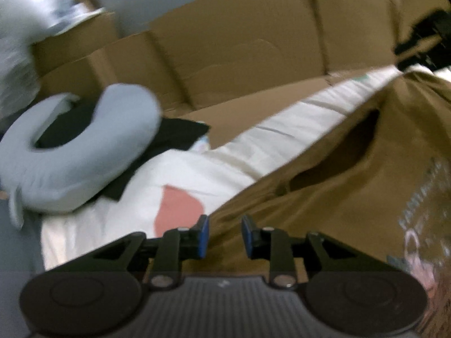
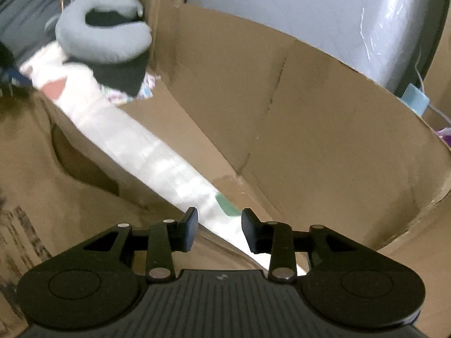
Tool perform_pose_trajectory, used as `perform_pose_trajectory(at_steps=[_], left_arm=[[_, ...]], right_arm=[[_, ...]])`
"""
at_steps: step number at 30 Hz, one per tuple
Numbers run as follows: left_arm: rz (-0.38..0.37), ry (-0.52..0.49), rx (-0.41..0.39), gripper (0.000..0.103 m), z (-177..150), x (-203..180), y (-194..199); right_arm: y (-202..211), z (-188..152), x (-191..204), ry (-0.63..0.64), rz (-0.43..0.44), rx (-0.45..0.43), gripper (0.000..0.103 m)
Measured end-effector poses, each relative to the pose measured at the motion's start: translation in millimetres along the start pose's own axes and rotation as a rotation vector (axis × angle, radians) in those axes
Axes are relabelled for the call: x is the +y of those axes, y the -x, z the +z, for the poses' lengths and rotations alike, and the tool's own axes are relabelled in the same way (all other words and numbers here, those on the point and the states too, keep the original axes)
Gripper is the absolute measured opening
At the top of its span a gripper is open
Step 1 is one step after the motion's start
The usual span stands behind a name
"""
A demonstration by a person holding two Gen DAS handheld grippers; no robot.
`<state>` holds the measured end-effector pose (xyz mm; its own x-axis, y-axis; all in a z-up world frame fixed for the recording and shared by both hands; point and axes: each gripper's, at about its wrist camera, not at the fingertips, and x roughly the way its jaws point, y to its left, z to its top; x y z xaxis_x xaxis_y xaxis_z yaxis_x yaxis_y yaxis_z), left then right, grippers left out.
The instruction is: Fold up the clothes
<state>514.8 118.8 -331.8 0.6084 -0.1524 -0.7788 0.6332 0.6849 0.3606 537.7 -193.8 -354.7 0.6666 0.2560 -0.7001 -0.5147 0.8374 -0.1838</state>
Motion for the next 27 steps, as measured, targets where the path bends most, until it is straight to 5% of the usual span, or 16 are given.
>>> perform_pose_trajectory(at_steps=[7,13,27], left_arm=[[-0.048,-0.28,-0.004,0.028,21,-17,-13],[-0.128,-0.517,0.026,0.017,29,-21,-30],[-0.241,-0.682,0.069,0.016,25,-29,-64]], right_arm=[[-10,14,13,0.127,0.096,0.018,0.041],[-27,21,17,0.233,0.155,0.019,0.04],[-65,32,19,0.39,0.268,0.045,0.034]])
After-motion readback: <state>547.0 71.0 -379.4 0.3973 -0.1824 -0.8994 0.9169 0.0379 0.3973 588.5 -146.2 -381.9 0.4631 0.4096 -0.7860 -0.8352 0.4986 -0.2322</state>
